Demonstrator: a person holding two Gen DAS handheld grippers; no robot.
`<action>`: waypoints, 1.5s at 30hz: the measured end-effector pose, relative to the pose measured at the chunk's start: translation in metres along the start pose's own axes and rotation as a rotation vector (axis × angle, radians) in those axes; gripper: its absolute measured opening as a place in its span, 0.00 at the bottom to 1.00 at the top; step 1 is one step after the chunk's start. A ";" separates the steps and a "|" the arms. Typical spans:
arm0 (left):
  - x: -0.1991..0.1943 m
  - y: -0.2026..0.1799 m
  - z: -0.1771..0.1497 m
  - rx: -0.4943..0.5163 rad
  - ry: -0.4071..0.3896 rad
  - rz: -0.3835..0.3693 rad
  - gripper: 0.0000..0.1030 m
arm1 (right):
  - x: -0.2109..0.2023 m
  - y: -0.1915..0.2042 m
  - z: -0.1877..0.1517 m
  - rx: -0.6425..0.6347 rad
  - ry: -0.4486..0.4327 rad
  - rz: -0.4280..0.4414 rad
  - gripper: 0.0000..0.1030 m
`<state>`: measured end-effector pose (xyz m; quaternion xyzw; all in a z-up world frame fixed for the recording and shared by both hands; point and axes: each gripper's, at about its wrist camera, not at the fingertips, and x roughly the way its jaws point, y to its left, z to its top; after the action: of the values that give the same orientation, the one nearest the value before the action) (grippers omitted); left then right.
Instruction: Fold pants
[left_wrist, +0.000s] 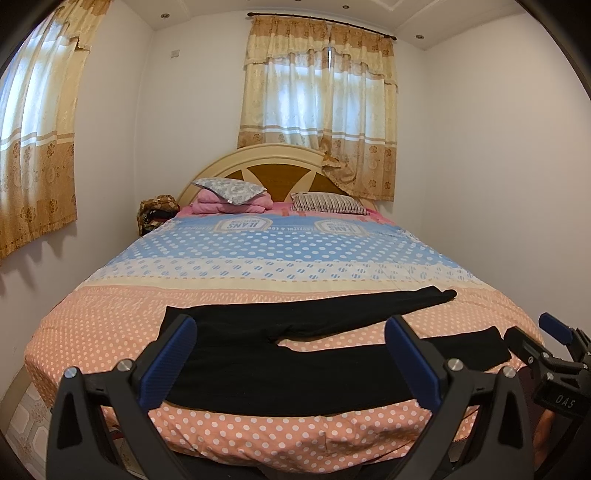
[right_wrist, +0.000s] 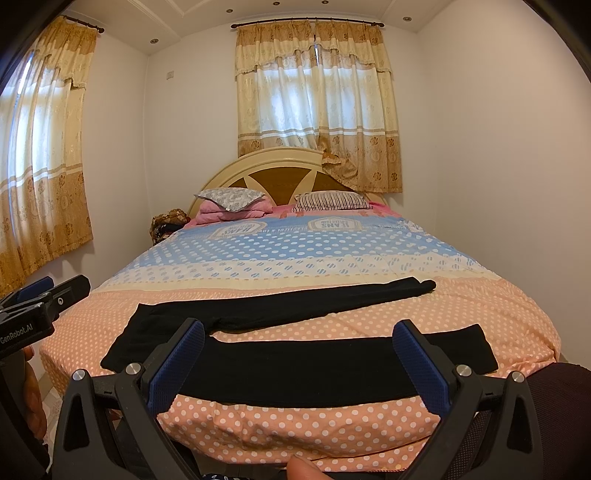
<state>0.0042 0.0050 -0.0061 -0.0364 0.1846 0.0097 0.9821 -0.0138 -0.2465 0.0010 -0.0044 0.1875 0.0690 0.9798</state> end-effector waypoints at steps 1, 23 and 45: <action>0.000 0.001 0.001 0.000 0.001 0.000 1.00 | 0.000 0.000 0.000 0.000 0.000 0.000 0.99; 0.001 0.002 -0.001 -0.004 0.005 -0.002 1.00 | 0.001 0.001 -0.002 0.001 0.006 -0.002 0.99; 0.003 0.001 -0.005 -0.004 0.011 0.001 1.00 | 0.002 0.000 -0.004 0.002 0.011 -0.003 0.99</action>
<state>0.0050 0.0057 -0.0114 -0.0384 0.1900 0.0102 0.9810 -0.0130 -0.2459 -0.0035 -0.0043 0.1931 0.0673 0.9789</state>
